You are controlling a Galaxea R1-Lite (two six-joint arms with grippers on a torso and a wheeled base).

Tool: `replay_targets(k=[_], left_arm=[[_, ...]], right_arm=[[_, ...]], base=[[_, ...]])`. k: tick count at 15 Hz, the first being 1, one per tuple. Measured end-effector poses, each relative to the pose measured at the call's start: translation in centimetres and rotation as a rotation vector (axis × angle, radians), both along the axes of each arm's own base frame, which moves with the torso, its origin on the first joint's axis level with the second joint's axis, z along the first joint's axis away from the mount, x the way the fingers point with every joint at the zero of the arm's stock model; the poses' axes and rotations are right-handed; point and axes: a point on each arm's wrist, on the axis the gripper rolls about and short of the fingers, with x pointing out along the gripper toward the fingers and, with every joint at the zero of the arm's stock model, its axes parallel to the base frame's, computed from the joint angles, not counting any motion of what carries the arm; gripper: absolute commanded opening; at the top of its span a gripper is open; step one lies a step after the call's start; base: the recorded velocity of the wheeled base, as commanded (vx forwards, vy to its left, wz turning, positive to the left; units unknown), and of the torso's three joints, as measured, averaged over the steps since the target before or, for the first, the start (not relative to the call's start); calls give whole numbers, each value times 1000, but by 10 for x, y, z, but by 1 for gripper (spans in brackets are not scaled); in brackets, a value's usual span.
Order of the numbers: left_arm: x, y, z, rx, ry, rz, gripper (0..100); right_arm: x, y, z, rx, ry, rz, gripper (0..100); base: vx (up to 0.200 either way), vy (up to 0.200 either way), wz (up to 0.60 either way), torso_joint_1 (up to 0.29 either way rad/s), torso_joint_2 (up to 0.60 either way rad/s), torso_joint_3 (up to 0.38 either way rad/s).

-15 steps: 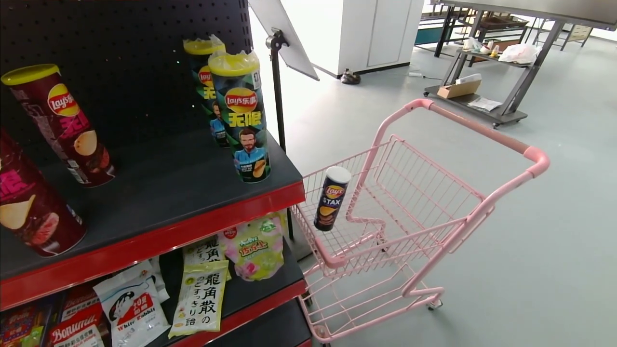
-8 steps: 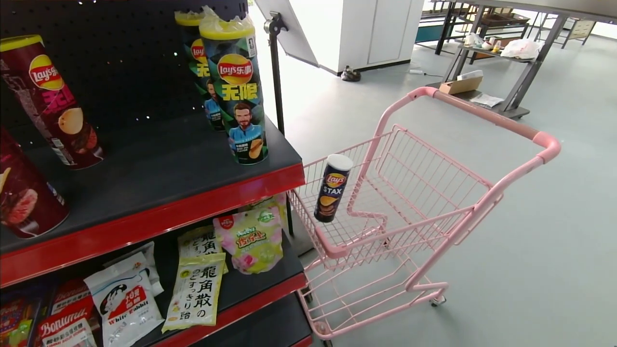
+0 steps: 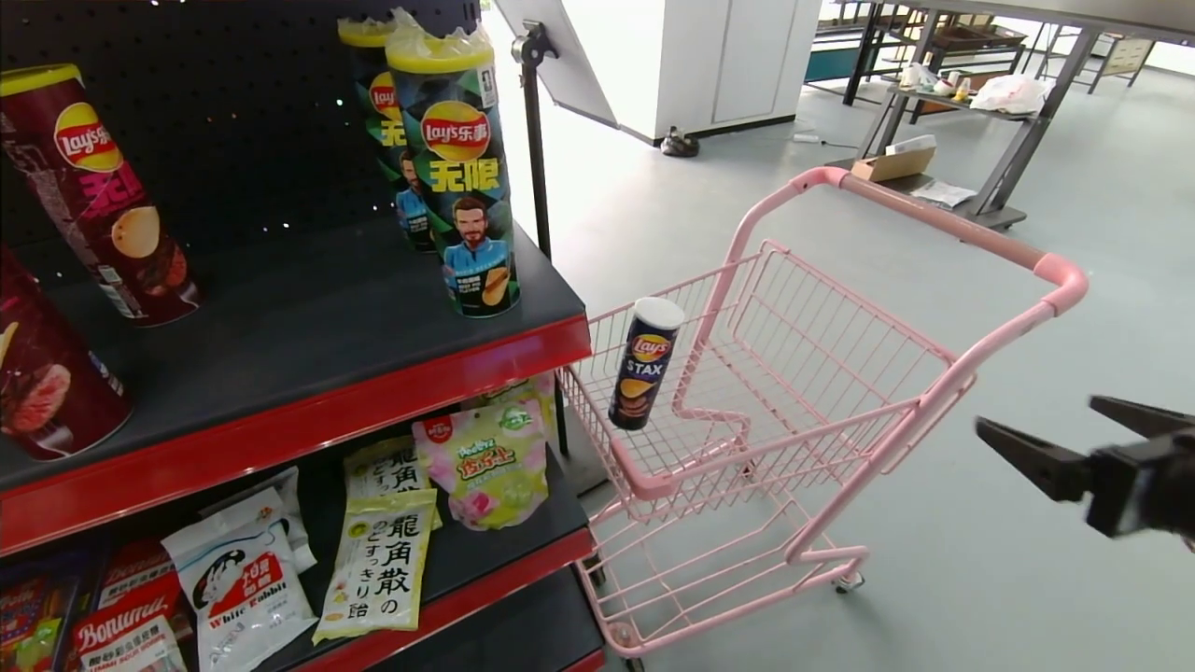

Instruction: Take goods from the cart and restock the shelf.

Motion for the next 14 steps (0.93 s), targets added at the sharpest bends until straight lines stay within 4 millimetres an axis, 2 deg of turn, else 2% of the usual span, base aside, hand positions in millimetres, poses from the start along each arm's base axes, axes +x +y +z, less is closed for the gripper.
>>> replay_targets(k=[3,6,8,10,14], left_arm=[[2,-1,-3,1,18,-15,100],[4,-1,-7,5,38,-16,100],[5,-1,-8,7,47,-16,100],[7,-2,-8,9,59,-16,100],[9,-2,-7,12,68,-12,100]], right_arm=[[82,22,-10,53,15,138,100],[152,45,-28,86,27,257,100],[185,64,-42,97,34,322,100],[210,84,-55,103,42,376,100],[243,122,-79,158,67,434,100]], base=[[0,0,0,0,0,0],[0,0,0,0,0,0],[0,0,0,0,0,0],[0,0,0,0,0,0],[0,0,0,0,0,0]])
